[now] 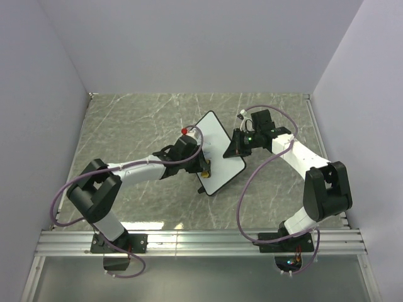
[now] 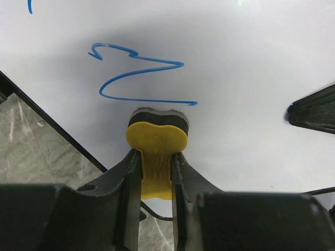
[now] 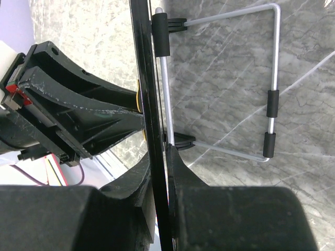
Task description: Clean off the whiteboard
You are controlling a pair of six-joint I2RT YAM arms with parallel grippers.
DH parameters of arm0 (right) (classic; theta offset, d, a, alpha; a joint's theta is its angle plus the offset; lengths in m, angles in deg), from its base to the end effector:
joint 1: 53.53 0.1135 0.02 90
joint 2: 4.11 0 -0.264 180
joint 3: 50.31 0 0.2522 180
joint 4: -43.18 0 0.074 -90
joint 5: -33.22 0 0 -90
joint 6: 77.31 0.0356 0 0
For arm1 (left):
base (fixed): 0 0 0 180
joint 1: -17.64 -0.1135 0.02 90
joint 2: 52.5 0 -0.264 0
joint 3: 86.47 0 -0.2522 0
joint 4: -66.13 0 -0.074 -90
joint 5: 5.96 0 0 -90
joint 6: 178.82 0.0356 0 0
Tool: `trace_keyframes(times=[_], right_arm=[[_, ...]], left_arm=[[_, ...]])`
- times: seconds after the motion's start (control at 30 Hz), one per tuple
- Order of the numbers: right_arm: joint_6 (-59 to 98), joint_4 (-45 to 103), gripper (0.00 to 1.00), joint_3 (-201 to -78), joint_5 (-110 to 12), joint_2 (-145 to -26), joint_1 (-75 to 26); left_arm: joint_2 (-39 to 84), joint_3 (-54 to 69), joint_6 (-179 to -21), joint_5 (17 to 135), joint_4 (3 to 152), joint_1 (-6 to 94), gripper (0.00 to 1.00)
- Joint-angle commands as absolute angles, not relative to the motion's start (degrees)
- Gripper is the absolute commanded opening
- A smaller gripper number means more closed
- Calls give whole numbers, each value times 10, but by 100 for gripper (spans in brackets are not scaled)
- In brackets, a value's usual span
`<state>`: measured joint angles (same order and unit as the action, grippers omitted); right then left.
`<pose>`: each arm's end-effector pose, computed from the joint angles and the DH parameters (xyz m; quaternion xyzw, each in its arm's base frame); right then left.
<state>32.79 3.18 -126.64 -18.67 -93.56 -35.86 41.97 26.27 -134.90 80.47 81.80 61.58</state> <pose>0.3023 0.1194 0.2386 -0.0842 0.8987 0.3898 0.1826 0.2470 -0.2411 0.1868 -0.0047 0.9163 -0.3027 0.2623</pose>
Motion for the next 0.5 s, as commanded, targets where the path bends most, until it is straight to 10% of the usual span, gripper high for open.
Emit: trace_keyframes(times=[0.0, 0.47], right_arm=[[344, 9, 0, -1266, -200, -931, -324], [347, 9, 0, -1257, -208, -914, -324]], left_arm=[[524, 309, -1355, 832, 851, 618, 0], [516, 294, -1372, 872, 893, 572, 0]])
